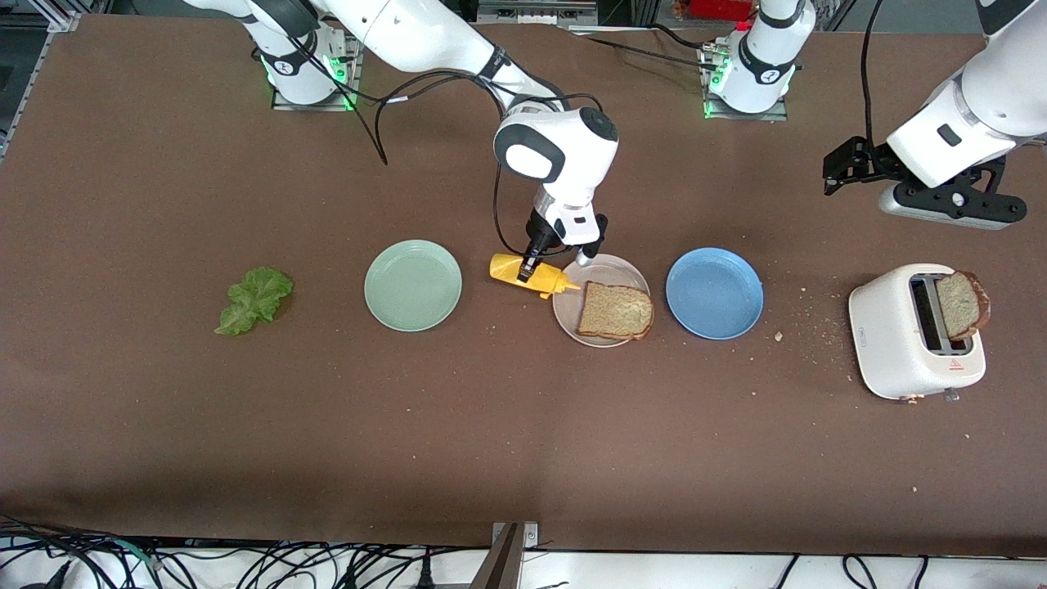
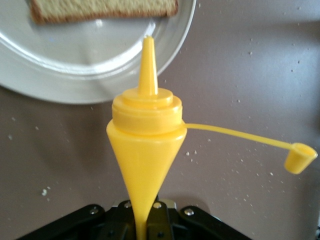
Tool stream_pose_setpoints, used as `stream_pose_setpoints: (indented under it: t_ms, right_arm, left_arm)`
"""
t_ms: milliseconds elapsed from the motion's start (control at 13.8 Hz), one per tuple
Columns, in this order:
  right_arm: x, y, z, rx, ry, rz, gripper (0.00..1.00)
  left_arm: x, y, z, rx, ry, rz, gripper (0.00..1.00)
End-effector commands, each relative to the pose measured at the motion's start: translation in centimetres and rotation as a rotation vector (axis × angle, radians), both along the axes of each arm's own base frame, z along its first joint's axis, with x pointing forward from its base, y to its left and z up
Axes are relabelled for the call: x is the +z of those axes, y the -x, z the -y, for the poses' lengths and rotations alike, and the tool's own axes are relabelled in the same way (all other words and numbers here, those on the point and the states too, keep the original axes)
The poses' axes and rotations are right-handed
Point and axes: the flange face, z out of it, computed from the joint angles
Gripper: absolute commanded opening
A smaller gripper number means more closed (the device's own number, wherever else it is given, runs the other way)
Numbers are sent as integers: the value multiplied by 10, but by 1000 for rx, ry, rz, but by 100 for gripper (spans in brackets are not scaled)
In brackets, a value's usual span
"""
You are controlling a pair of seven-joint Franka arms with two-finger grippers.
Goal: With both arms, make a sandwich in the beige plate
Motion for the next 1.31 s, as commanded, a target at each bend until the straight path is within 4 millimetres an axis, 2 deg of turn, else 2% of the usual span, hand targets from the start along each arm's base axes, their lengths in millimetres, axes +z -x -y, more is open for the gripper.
stream_pose_setpoints:
  t_ms: [0, 218, 436, 654, 945, 1235]
  right_arm:
    - [1, 4, -5, 52, 112, 21, 0]
    - [9, 15, -7, 92, 193, 9, 0]
    - [25, 15, -12, 120, 243, 38, 0]
    - [31, 25, -21, 164, 322, 135, 0]
    - [53, 17, -30, 263, 428, 261, 0]
    - [57, 16, -35, 285, 449, 292, 0]
  left_arm:
    - [4, -2, 0, 2, 16, -3, 100]
    - [3, -1, 0, 2, 16, -4, 100]
    - [3, -1, 1, 0, 16, -4, 100]
    - [4, -2, 0, 2, 16, -1, 100]
    - [4, -1, 1, 0, 16, -1, 100]
    - [4, -1, 1, 0, 16, -1, 100]
